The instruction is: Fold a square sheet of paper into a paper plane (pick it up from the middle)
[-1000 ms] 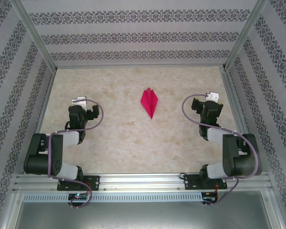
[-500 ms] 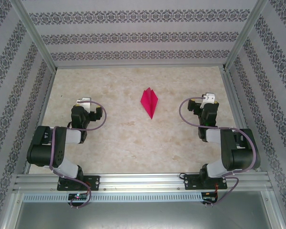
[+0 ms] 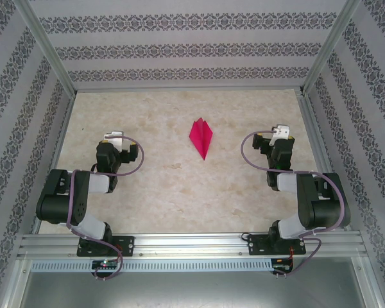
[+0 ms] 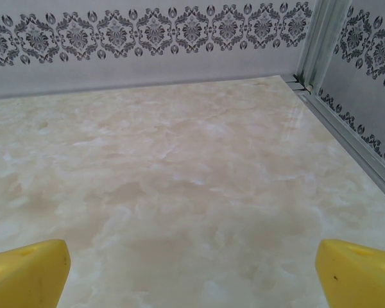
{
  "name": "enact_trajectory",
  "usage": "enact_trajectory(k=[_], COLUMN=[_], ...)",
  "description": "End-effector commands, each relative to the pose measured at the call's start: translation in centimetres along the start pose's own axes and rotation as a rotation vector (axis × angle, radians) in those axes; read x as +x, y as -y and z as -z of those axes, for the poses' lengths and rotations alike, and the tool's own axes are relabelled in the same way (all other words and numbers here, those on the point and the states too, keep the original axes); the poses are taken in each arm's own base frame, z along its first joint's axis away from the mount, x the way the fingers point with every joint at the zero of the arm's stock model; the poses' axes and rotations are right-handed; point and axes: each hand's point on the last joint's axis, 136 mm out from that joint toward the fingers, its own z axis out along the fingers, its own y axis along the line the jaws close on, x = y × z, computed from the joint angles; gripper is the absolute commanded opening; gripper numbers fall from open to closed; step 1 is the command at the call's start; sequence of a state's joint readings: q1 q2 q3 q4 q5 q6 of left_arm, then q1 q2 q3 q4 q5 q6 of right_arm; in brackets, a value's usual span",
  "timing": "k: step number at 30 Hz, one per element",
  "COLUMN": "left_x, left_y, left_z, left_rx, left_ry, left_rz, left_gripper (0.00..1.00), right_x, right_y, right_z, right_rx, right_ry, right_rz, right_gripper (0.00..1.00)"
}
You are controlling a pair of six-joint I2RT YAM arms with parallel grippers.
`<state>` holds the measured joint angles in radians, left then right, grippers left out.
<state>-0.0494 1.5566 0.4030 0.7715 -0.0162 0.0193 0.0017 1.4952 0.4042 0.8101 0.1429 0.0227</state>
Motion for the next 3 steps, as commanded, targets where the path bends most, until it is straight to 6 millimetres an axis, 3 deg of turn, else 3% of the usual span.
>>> enact_trajectory(k=[1,3], left_x=[-1.68,-1.79], left_y=[0.37,0.38], left_z=[-0.33,-0.27], left_rx=[0.001,0.001], left_ry=[0.054,0.059], left_rz=[-0.021,-0.021], left_gripper=[1.0,1.0], right_x=[-0.63,-0.65], right_y=[-0.18,-0.63], right_z=[0.14,0.32], right_rx=[-0.018,-0.046], right_ry=[0.037,0.046], right_rz=[0.012,0.02], right_gripper=[0.98,0.98])
